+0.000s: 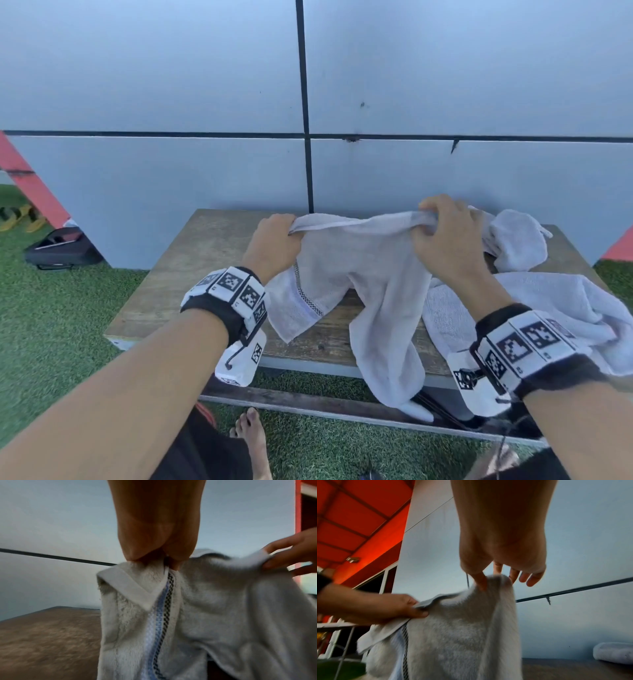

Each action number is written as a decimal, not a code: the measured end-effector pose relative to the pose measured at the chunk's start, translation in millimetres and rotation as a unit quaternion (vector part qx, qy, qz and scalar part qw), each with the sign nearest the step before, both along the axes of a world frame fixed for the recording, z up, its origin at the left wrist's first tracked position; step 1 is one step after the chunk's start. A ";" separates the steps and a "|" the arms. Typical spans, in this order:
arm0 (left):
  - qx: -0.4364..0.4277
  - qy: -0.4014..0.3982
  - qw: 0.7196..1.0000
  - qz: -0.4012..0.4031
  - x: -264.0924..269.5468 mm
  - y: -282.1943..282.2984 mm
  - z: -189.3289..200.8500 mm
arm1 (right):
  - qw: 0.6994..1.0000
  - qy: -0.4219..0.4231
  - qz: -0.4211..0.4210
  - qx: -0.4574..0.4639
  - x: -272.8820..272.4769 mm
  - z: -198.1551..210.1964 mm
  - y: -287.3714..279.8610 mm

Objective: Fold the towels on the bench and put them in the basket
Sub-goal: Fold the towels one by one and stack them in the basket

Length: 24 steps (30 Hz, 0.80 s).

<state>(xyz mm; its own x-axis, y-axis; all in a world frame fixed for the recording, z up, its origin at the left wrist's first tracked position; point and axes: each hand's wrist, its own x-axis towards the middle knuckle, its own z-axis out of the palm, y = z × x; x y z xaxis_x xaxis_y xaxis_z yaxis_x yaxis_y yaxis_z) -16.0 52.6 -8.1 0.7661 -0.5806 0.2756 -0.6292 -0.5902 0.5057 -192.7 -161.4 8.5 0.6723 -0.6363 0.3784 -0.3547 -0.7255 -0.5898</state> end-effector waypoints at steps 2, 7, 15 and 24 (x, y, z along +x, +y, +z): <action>-0.004 0.012 0.998 -0.063 -11.4 -10.0 8.7 | 0.995 0.065 0.072 -0.007 1.4 -1.9 19.2; 0.008 0.036 0.983 -0.178 -36.5 -28.1 20.2 | 0.985 0.088 0.142 -0.045 13.2 -10.6 44.3; -0.016 0.057 0.997 -0.050 -18.4 -3.1 7.8 | 0.997 0.053 0.037 -0.036 10.5 -5.4 27.4; -0.061 0.118 0.982 -0.136 -51.1 -33.5 27.7 | 0.982 0.071 0.130 -0.115 16.9 -10.0 58.8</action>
